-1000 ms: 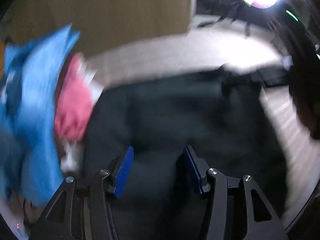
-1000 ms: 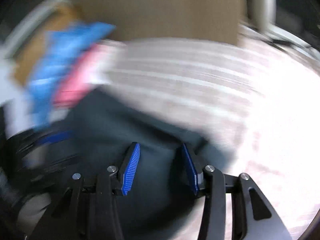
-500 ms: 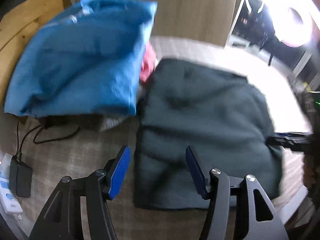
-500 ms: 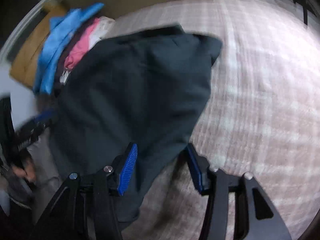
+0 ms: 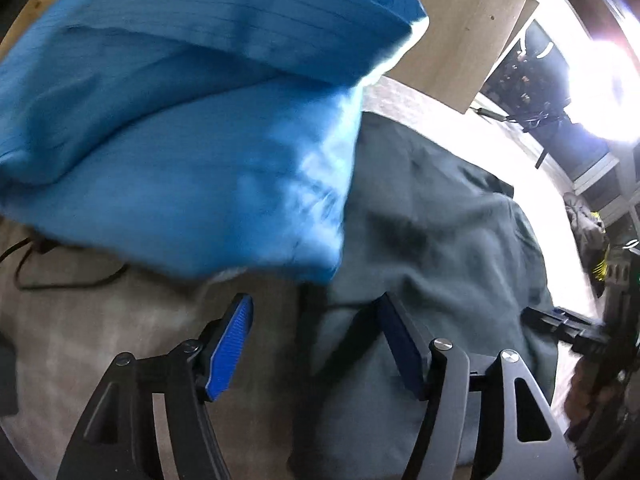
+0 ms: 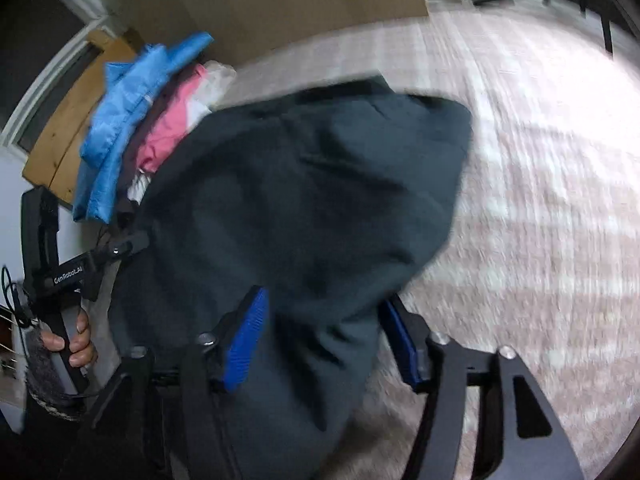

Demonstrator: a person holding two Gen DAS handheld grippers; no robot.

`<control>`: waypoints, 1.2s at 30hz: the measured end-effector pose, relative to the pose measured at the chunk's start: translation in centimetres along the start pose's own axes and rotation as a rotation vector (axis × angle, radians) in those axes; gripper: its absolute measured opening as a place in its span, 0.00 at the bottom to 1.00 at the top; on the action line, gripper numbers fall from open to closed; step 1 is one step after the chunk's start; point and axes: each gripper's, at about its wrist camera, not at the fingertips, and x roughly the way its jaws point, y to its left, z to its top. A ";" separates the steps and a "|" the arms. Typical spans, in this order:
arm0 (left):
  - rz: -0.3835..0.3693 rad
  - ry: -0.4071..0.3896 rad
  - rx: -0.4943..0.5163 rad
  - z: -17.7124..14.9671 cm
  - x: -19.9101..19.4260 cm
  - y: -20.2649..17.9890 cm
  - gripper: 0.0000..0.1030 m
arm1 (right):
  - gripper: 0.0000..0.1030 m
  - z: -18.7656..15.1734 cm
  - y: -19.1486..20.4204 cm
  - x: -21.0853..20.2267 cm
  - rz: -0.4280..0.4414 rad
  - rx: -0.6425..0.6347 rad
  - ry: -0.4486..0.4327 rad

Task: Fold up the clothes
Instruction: 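Grasp the folded trouser bundle with both grippers and lift it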

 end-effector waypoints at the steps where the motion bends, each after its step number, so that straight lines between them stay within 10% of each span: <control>1: -0.012 0.015 0.010 0.2 0.8 -0.3 0.72 | 0.65 0.0 0.2 0.1 0.004 -0.005 -0.002; 8: -0.029 -0.022 0.088 1.0 2.3 -2.1 0.81 | 0.63 0.2 1.6 1.2 0.028 -0.044 -0.014; 13: -0.072 -0.051 0.145 0.9 2.6 -3.5 0.52 | 0.14 0.3 2.6 1.9 0.055 -0.070 -0.013; 19: -0.182 -0.079 0.056 1.6 0.7 -2.1 0.20 | 0.10 0.5 4.4 0.1 0.064 -0.129 -0.060; 31: -0.289 -0.055 0.031 0.2 0.9 -7.3 0.16 | 0.10 1.5 2.3 -6.5 0.099 -0.059 -0.096; 36: -0.316 -0.181 0.060 0.1 -5.7 -8.0 0.16 | 0.10 3.7 6.0 -11.5 0.093 -0.200 -0.162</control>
